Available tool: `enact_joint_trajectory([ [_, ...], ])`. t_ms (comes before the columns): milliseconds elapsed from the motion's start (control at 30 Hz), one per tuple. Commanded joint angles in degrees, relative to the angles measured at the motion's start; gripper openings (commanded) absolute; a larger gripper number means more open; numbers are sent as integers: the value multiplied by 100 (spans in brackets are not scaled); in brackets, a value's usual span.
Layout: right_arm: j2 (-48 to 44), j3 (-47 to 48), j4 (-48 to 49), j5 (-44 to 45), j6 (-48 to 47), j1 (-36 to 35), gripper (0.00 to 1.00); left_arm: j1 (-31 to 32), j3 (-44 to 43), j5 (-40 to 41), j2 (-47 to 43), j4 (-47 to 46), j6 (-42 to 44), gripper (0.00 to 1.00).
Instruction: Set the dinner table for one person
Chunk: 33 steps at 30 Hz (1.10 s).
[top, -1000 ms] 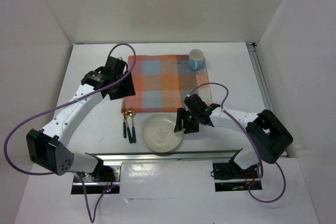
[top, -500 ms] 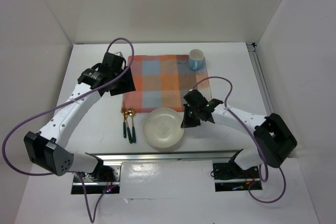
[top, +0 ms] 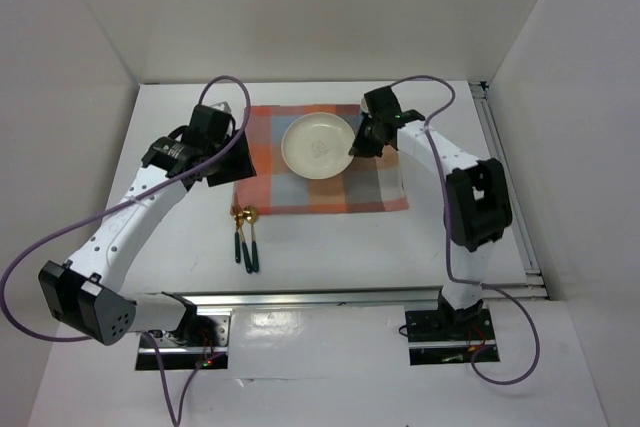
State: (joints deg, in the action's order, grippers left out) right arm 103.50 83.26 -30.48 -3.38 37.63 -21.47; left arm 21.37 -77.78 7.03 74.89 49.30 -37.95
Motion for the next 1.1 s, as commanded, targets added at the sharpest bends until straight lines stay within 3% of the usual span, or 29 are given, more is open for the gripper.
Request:
enact_joint_trajectory([
  [0,747,760,85,-93,-1,64,0,-45,166,-148,-106,-96,-89,68],
  [300,1401,806,499,-435,315,240,0,-45,386,-263,-45,-148,-89,68],
  [333,1462,805,499,-436,315,240,3,-45,386,-263,-45,-149,-89,68],
  [367,1514,805,499,-497,315,240,24,-45,447,-263,7,-149,-37,68],
  [500,1437,665,499,-445,263,240,85,-45,500,-263,61,-201,-37,68],
  [567,1278,665,359,-392,123,240,92,-45,500,-263,122,-201,-37,68],
  [767,40,235,112,222,-140,100,93,-45,308,166,175,79,-37,68],
  [867,-566,-239,-10,741,-395,-549,82,-106,44,709,175,448,-403,68],
  [900,-629,-336,-63,890,-396,-1055,79,-167,-17,869,175,562,-536,68],
  [1067,-175,-408,-186,1023,-247,-2736,70,-684,-299,1309,69,949,-968,68],
])
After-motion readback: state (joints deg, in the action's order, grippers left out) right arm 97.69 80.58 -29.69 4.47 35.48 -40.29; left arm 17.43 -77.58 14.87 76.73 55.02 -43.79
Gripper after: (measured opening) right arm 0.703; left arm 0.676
